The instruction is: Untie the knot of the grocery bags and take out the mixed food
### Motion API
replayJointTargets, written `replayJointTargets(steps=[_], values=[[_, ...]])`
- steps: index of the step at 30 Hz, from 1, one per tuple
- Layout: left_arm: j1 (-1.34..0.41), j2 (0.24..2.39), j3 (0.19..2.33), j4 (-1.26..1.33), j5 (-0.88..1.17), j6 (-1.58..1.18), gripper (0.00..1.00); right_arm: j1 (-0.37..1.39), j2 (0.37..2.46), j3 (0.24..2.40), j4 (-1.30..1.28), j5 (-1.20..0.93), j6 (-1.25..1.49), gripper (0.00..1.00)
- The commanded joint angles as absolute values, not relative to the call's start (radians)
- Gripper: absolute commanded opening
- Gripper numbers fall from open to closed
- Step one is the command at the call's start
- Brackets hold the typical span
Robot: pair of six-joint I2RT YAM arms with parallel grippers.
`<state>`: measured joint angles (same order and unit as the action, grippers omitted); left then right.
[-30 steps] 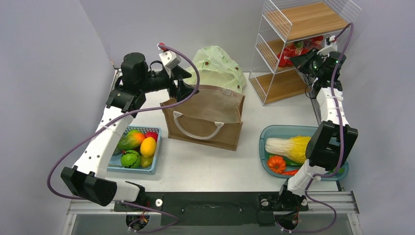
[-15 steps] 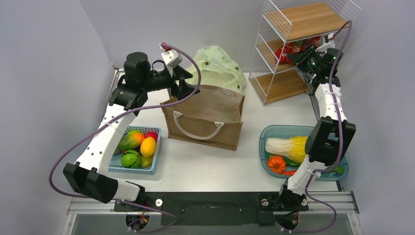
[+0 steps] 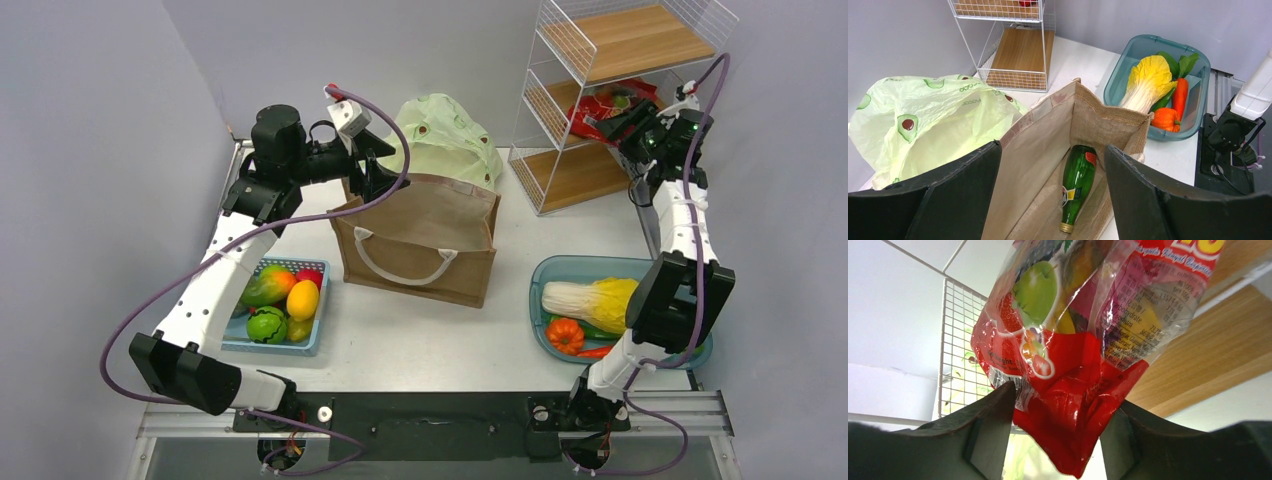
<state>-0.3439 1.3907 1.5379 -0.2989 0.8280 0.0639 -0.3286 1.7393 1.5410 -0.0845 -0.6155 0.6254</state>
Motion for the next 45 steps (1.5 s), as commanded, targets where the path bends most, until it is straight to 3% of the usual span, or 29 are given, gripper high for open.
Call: replayJointTargets(steps=[1, 4, 6, 8, 13, 15, 24, 27, 32, 34, 37, 45], values=[[-0.339, 1.37, 1.537, -0.249, 0.852, 0.061, 0.73, -0.355, 1.65, 1.536, -0.107, -0.545, 0.574, 0.58], [-0.339, 1.366, 1.529, -0.248, 0.851, 0.063, 0.73, -0.361, 1.639, 1.541, -0.134, -0.481, 0.566, 0.63], [-0.339, 1.365, 1.527, -0.248, 0.853, 0.062, 0.73, -0.363, 1.638, 1.553, -0.146, -0.439, 0.56, 0.58], [-0.339, 1.366, 1.526, -0.244, 0.852, 0.06, 0.73, -0.362, 1.638, 1.564, -0.146, -0.41, 0.552, 0.46], [-0.339, 1.369, 1.524, -0.24, 0.853, 0.057, 0.73, -0.357, 1.677, 1.614, -0.143, -0.343, 0.531, 0.07], [-0.339, 1.37, 1.523, -0.239, 0.852, 0.056, 0.73, -0.353, 1.709, 1.652, -0.144, -0.342, 0.532, 0.01], [-0.339, 1.383, 1.541, -0.268, 0.84, 0.068, 0.73, -0.304, 1.811, 1.783, -0.155, -0.317, 0.517, 0.0], [-0.339, 1.38, 1.539, -0.279, 0.832, 0.081, 0.73, -0.308, 1.819, 1.791, -0.195, -0.32, 0.494, 0.03], [-0.339, 1.369, 1.523, -0.292, 0.828, 0.097, 0.75, -0.329, 1.751, 1.733, -0.211, -0.34, 0.462, 0.41], [-0.339, 1.359, 1.51, -0.299, 0.828, 0.114, 0.75, -0.333, 1.707, 1.7, -0.212, -0.353, 0.445, 0.5], [-0.339, 1.338, 1.477, -0.315, 0.827, 0.141, 0.76, -0.338, 1.646, 1.655, -0.215, -0.377, 0.42, 0.6], [-0.286, 1.273, 1.369, -0.36, 0.827, 0.192, 0.75, -0.338, 1.451, 1.514, -0.274, -0.399, 0.412, 0.73]])
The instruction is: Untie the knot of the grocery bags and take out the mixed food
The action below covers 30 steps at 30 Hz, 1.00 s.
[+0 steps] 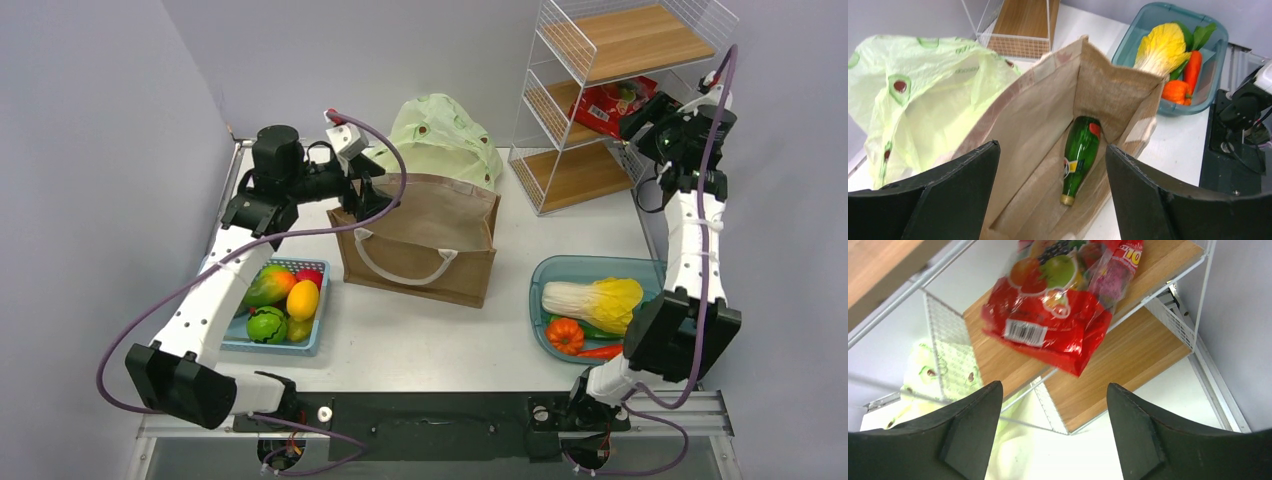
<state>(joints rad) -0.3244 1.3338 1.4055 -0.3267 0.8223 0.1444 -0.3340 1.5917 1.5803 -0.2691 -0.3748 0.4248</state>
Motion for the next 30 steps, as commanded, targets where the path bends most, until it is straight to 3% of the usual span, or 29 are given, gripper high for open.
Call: replayJointTargets(steps=[1, 8, 15, 21, 30], values=[[-0.282, 1.263, 1.35, -0.376, 0.827, 0.231, 0.74, -0.334, 1.431, 1.478, -0.28, -0.408, 0.413, 0.73], [-0.289, 1.204, 1.232, -0.614, 0.775, 0.608, 0.59, -0.173, 1.228, 1.374, -0.343, -0.506, 0.284, 0.69], [-0.405, 1.159, 1.132, -0.838, 0.71, 0.948, 0.43, 0.227, 1.217, 1.421, -0.479, -0.529, 0.025, 0.65], [-0.624, 1.045, 0.991, -0.803, 0.585, 1.09, 0.01, 0.515, 1.299, 1.453, -0.559, -0.475, -0.132, 0.52], [-0.816, 0.929, 0.849, -0.734, 0.484, 1.165, 0.0, 0.814, 1.454, 1.46, -0.712, -0.282, -0.326, 0.4]])
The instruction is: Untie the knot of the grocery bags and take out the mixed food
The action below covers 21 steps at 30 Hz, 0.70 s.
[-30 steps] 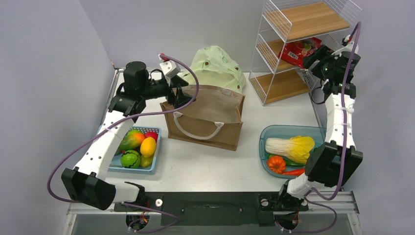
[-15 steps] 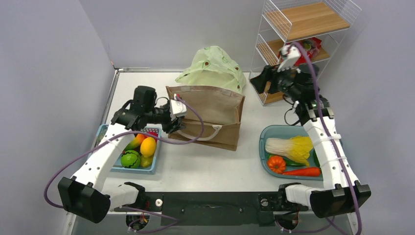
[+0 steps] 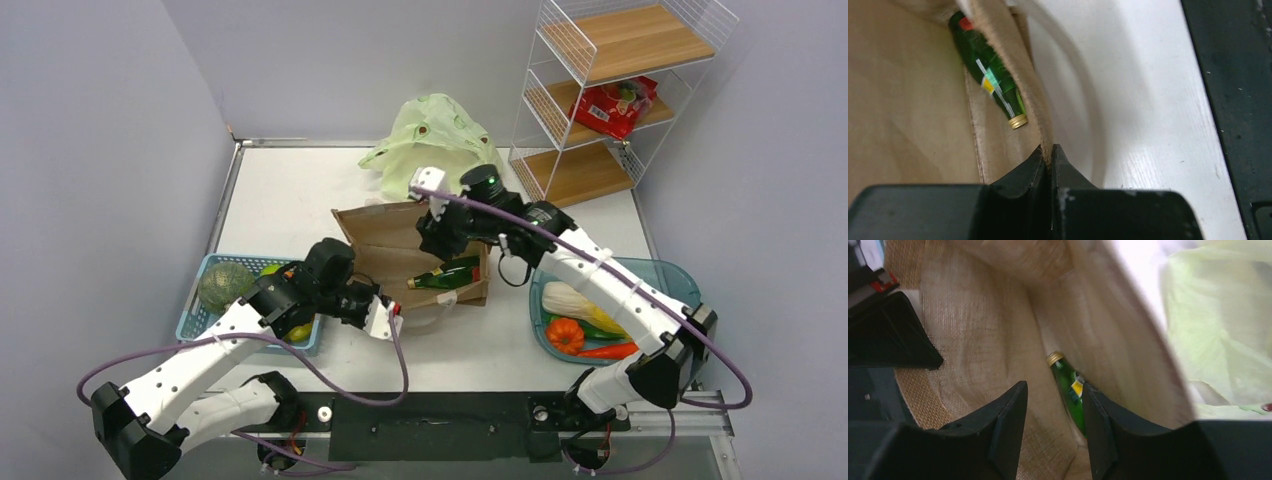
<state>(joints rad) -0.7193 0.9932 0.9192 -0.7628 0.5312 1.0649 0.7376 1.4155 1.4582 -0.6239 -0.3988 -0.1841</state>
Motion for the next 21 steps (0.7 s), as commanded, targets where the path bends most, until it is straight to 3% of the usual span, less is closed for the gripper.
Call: replayJointTargets(steps=[1, 6, 13, 21], values=[[-0.83, 0.92, 0.835, -0.739, 0.468, 1.184, 0.0, 0.831, 1.466, 1.443, -0.726, -0.255, -0.339, 0.39], [-0.851, 0.894, 0.809, -0.739, 0.466, 1.16, 0.0, 0.866, 1.433, 1.331, -0.682, -0.167, -0.483, 0.36], [-0.853, 0.843, 0.763, -0.76, 0.482, 1.258, 0.0, 0.869, 1.512, 1.328, -0.689, -0.105, -0.588, 0.43], [-0.875, 0.744, 0.664, -0.817, 0.464, 1.398, 0.0, 0.889, 1.469, 1.152, -0.693, -0.045, -0.708, 0.65]])
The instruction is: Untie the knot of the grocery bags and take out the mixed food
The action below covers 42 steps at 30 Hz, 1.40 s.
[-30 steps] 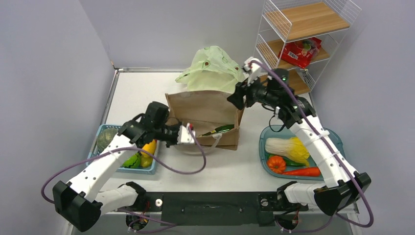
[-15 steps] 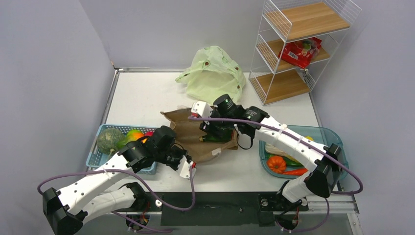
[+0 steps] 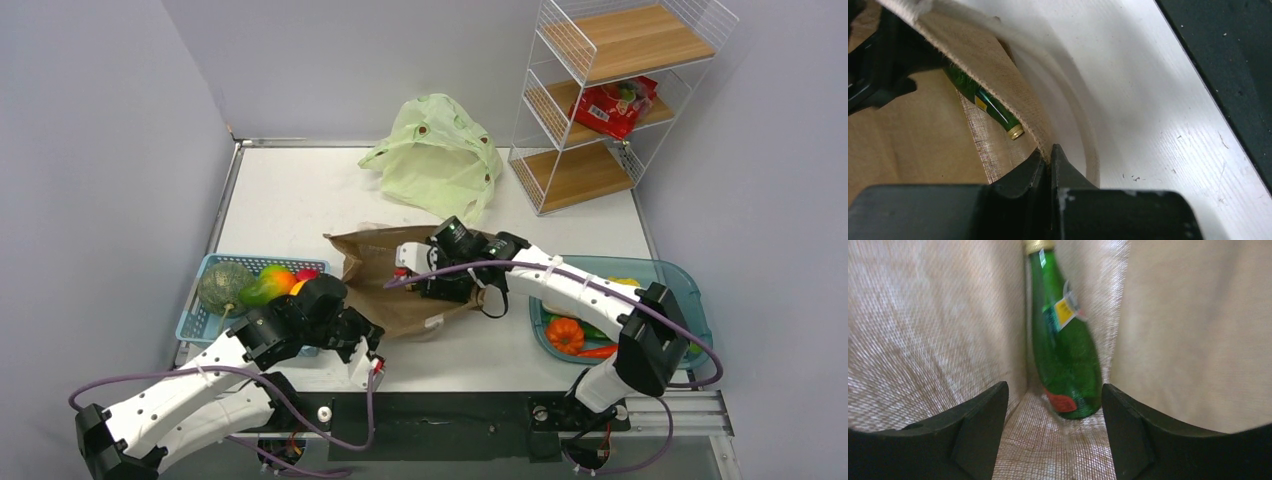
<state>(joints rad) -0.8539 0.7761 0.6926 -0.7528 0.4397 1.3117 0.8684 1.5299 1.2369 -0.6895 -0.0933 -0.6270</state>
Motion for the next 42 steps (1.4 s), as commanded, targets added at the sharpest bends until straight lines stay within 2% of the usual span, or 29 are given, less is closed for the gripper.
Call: replayJointTargets(steps=[1, 7, 14, 22, 42], values=[[-0.879, 0.733, 0.657, -0.822, 0.462, 1.405, 0.0, 0.902, 1.446, 1.121, -0.687, -0.04, -0.708, 0.67], [-0.928, 0.698, 0.591, -0.768, 0.438, 1.426, 0.0, 0.943, 1.372, 1.009, -0.601, -0.005, -0.701, 0.68], [-1.016, 0.745, 0.593, -0.666, 0.409, 1.392, 0.0, 0.934, 1.366, 0.985, -0.537, 0.047, -0.71, 0.7], [-1.027, 0.784, 0.661, -0.652, 0.425, 1.343, 0.0, 0.905, 1.582, 1.168, -0.684, 0.113, -0.841, 0.71], [-1.028, 0.837, 0.737, -0.636, 0.431, 1.297, 0.0, 0.826, 2.009, 1.409, -0.88, 0.218, -1.017, 0.7]])
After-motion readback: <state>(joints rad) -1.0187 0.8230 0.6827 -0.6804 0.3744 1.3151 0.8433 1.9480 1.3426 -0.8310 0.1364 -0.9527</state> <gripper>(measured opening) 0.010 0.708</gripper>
